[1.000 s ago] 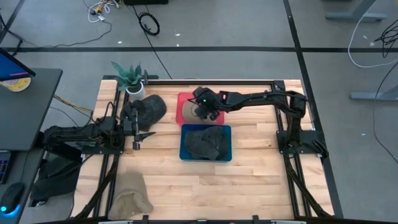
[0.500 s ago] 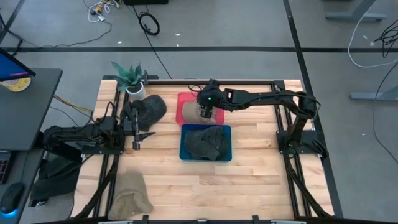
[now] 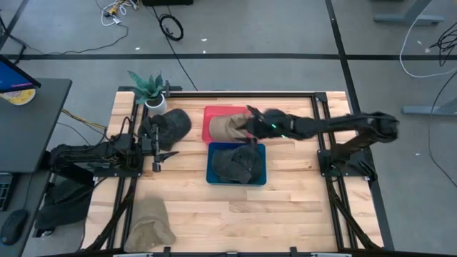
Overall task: Pick & Place hat
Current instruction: Put the brown cap into the red bin
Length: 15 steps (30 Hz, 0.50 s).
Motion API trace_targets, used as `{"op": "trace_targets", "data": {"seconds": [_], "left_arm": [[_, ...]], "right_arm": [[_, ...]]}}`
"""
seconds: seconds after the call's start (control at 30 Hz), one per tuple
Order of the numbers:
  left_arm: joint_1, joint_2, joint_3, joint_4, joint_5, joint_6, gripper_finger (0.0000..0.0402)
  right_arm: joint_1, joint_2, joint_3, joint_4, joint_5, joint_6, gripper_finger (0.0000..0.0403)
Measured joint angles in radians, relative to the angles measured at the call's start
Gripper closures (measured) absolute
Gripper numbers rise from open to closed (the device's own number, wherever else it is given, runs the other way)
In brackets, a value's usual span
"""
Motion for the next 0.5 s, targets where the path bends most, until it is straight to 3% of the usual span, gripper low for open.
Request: {"op": "trace_targets", "data": {"seconds": [0.27, 0.5], "left_arm": [[0.0, 0.0, 0.0, 0.001, 0.0, 0.0, 0.0195], [0.0, 0.0, 0.0, 0.001, 0.0, 0.0, 0.0195]], "right_arm": [[0.107, -0.299, -0.37, 0.338, -0.004, 0.117, 0.0218], [0.213, -0.516, -0.565, 0.499, -0.006, 0.201, 0.0218]]}}
